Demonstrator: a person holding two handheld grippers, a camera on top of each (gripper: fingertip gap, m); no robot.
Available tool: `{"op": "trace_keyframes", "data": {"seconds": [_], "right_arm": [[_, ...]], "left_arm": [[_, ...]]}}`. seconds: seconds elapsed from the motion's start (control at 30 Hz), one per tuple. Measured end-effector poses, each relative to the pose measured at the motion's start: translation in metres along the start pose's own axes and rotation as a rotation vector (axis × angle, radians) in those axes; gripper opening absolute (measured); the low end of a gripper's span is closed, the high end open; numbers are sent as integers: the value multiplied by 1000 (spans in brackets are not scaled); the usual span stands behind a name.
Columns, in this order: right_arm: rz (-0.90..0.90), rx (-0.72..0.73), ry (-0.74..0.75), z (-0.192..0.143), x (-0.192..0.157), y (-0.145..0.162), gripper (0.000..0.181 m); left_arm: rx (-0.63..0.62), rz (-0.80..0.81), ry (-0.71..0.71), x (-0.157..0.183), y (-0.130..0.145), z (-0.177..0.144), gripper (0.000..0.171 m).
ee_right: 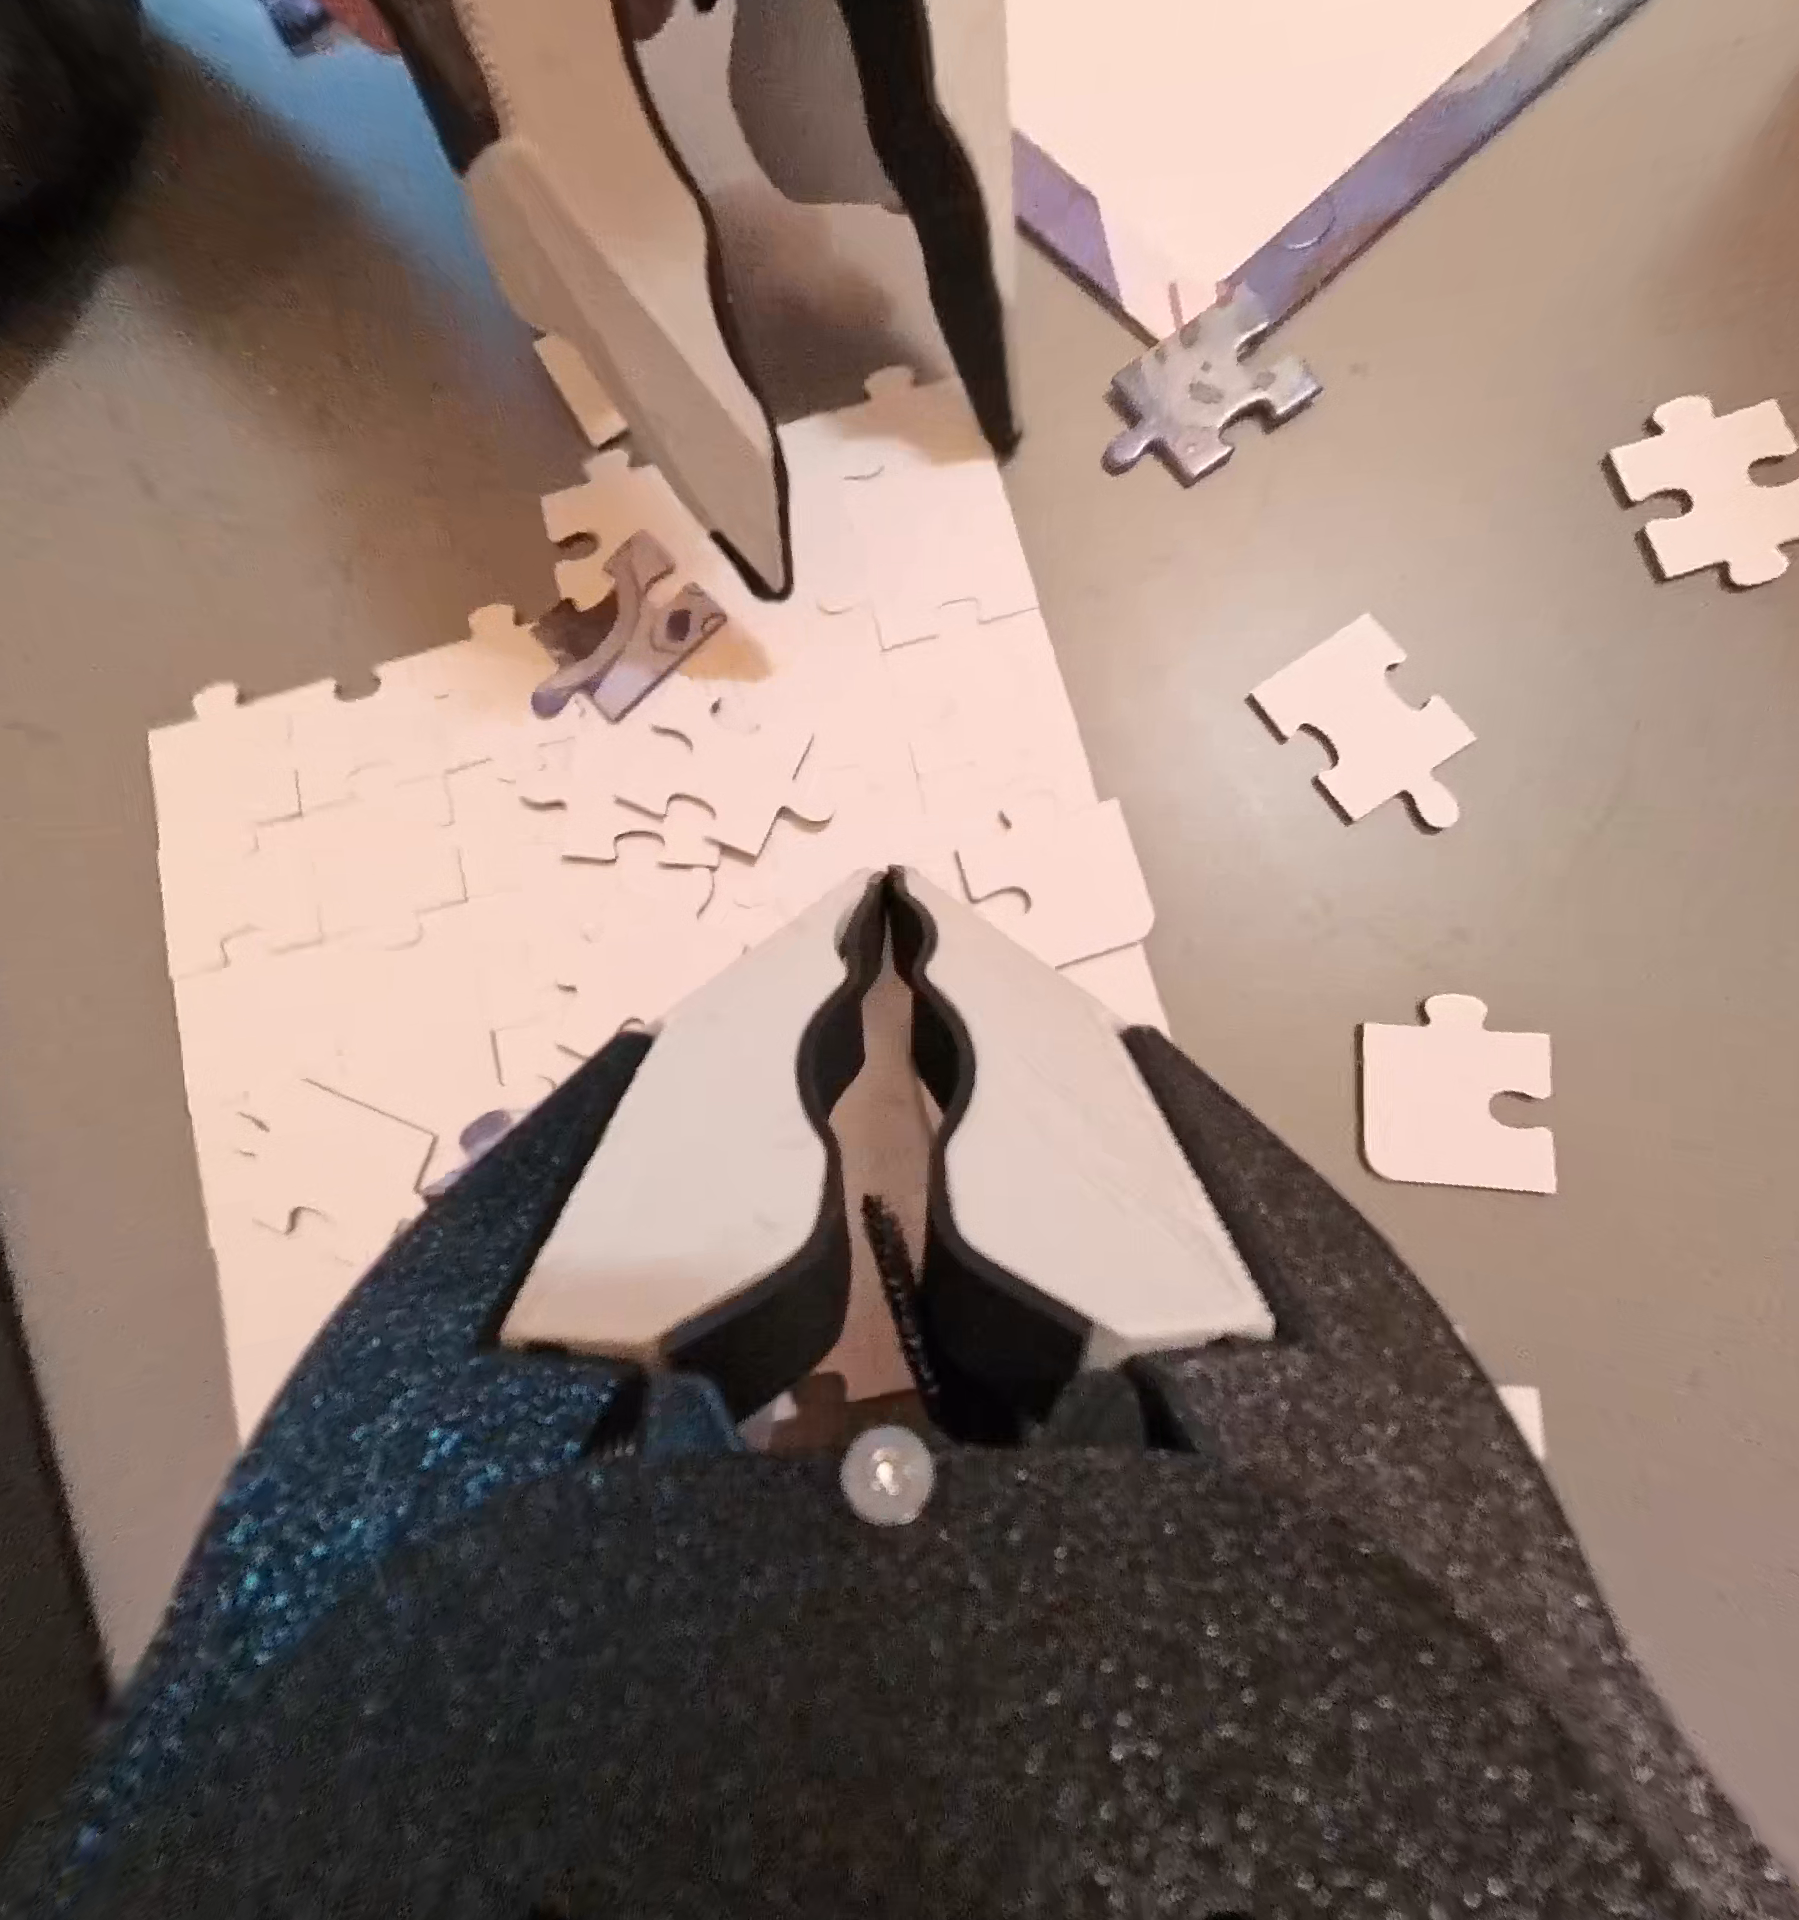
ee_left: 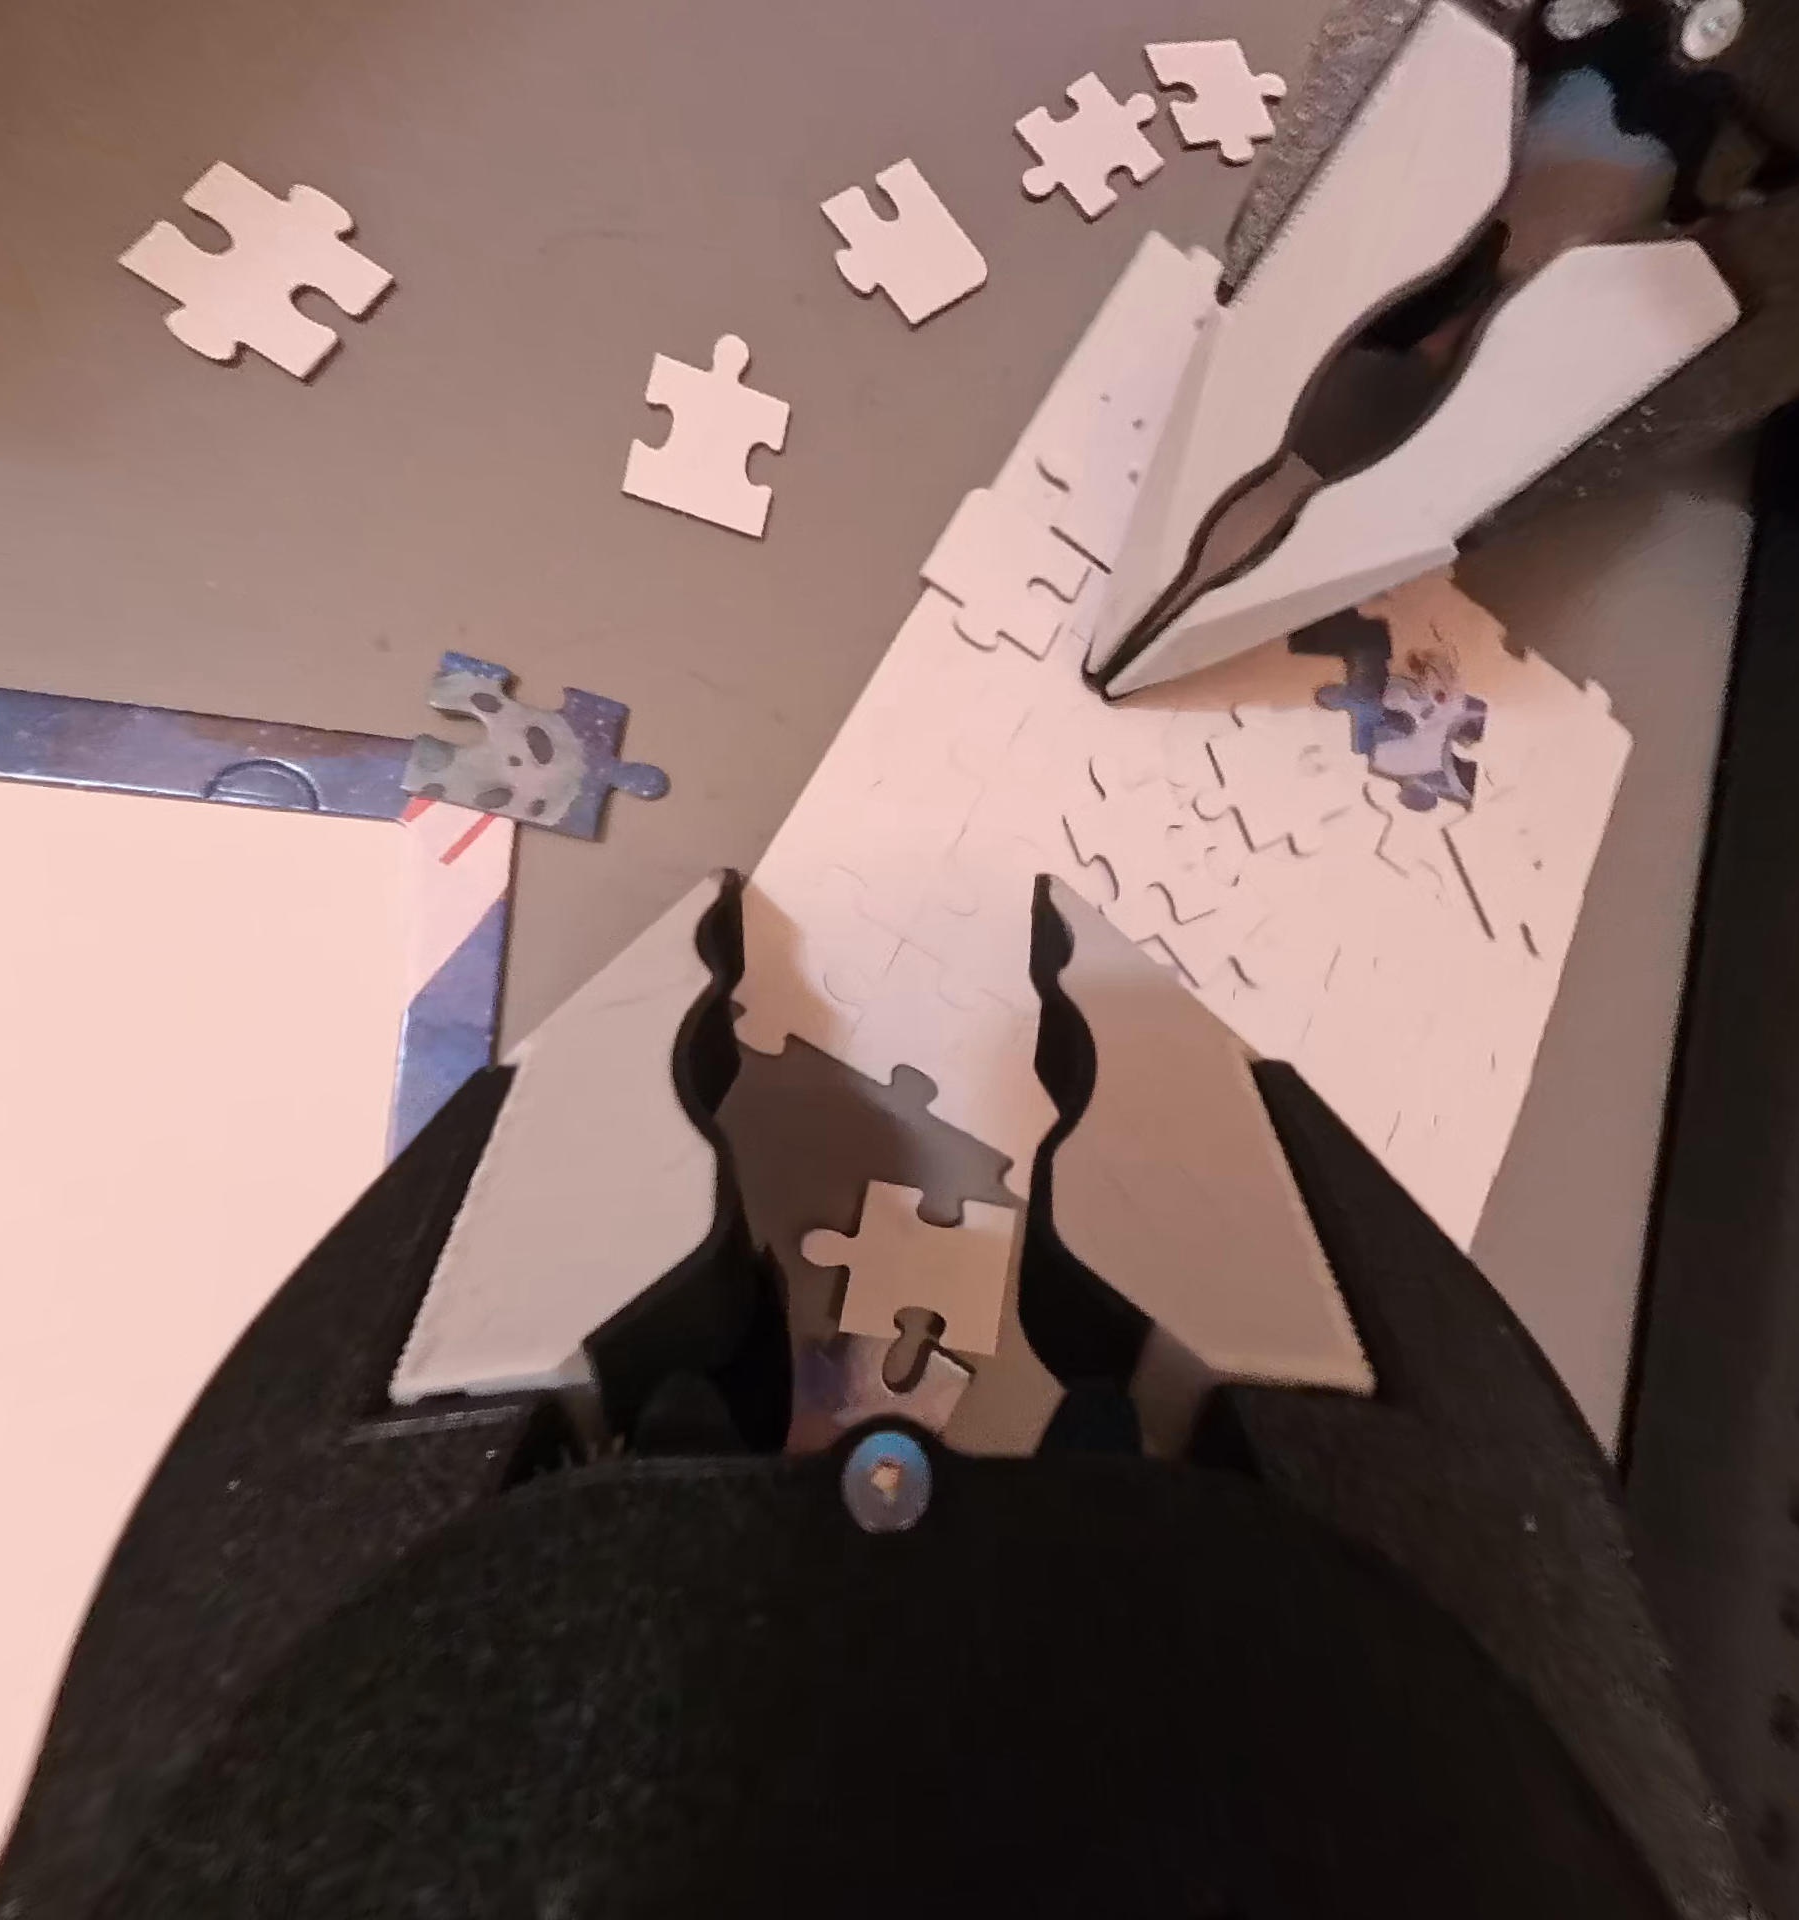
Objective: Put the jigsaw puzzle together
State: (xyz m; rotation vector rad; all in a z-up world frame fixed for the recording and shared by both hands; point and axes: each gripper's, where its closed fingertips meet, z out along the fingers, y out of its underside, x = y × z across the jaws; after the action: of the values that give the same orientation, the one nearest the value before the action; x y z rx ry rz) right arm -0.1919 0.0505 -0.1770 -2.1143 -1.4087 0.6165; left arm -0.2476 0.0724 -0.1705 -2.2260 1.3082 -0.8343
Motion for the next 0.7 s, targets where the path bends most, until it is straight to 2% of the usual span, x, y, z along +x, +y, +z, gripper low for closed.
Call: {"op": "trace_keyframes", "data": {"seconds": [0.13, 0.43, 0.47, 0.53, 0.6, 0.7], "right_arm": [[40, -3, 22, -1, 5, 1, 0], [57, -22, 88, -1, 10, 1, 0], [59, -26, 100, -1, 11, 1, 0], [68, -26, 108, -1, 12, 1, 0], [68, -24, 113, -1, 13, 1, 0], [75, -18, 108, -1, 13, 0, 0]], "left_arm": [[-14, 2, 82, 15, 6, -2, 45], [-18, 30, 161, 36, 8, -2, 45], [1, 34, 188, 41, 5, -6, 44], [71, 33, 272, 55, -8, -18, 25], [137, 29, 348, 68, -21, -30, 24], [118, 33, 277, 59, -18, -30, 25]]}}
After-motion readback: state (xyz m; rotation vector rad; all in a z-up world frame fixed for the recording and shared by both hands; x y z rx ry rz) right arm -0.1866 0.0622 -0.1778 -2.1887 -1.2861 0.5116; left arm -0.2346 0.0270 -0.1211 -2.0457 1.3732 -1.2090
